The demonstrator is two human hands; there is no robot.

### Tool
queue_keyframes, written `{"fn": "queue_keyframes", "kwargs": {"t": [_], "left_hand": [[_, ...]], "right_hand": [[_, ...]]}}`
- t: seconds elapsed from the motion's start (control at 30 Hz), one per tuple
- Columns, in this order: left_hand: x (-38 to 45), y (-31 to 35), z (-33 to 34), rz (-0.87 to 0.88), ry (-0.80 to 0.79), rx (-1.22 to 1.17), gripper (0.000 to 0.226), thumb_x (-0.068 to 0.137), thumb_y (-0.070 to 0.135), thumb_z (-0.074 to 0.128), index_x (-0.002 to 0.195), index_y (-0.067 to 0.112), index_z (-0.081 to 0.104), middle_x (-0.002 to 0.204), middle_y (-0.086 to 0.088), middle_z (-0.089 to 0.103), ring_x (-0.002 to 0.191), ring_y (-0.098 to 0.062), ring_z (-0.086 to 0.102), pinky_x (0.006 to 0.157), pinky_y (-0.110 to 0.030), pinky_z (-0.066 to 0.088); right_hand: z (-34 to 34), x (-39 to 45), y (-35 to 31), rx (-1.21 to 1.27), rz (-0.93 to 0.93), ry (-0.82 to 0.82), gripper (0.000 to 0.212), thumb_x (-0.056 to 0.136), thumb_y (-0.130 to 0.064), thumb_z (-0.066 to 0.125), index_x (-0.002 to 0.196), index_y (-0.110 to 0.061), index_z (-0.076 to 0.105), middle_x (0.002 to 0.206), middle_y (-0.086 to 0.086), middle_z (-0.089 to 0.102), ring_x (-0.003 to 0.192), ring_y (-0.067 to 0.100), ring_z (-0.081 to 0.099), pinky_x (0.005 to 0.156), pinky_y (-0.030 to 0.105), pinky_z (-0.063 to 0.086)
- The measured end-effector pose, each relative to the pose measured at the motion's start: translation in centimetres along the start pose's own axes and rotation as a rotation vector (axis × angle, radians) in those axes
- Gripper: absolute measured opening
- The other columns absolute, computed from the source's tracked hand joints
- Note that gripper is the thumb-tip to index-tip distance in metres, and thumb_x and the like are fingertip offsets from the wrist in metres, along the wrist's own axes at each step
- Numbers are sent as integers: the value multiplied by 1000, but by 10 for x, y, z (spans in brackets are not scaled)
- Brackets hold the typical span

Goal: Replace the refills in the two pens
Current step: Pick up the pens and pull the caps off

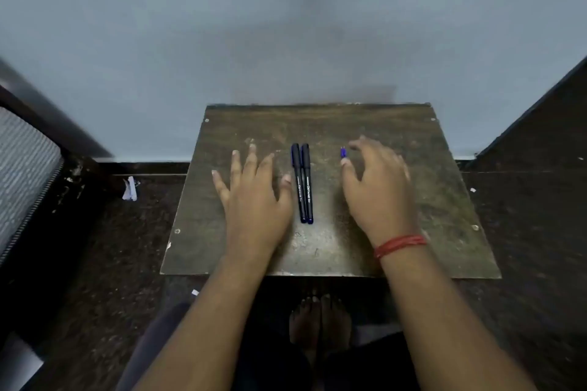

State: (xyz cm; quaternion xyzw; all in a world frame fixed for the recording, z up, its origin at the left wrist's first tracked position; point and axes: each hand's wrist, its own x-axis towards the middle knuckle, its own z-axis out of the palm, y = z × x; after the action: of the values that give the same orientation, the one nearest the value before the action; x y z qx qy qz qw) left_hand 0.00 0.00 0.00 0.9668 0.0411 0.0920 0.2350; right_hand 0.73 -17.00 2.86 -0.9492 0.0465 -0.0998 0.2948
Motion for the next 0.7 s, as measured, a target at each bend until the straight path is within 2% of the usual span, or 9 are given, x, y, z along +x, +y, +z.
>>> {"fn": "queue_keyframes", "kwargs": {"t": [0.1,0.2,0.33,0.7], "left_hand": [[13,7,9,73,79,-48,28,93,34,55,115,21,65,147,-4,50,145,-25,30,118,-62,0],[18,11,14,79,94,-59,16,90,34,61,100,22,65,133,0,56,135,-22,39,119,-61,1],[14,4,16,62,99,-61,16,86,35,65,96,23,60,127,2,56,129,-23,43,118,-62,5],[14,6,14,60,68,-8,14,84,36,65,89,26,57,121,3,55,124,-24,45,116,-65,10]], "right_hand": [[5,22,-3,53,-73,123,29,98,-30,52,124,-20,62,132,-2,63,130,20,50,115,52,32],[8,23,-7,122,-75,122,26,97,-28,52,119,-19,64,122,-6,65,123,18,52,109,49,38],[11,13,2,118,-89,58,23,97,-29,54,116,-22,63,119,-8,64,120,16,51,107,48,39],[10,10,0,199,-48,49,21,95,-31,57,113,-23,63,114,-10,65,113,16,58,101,47,46]]}}
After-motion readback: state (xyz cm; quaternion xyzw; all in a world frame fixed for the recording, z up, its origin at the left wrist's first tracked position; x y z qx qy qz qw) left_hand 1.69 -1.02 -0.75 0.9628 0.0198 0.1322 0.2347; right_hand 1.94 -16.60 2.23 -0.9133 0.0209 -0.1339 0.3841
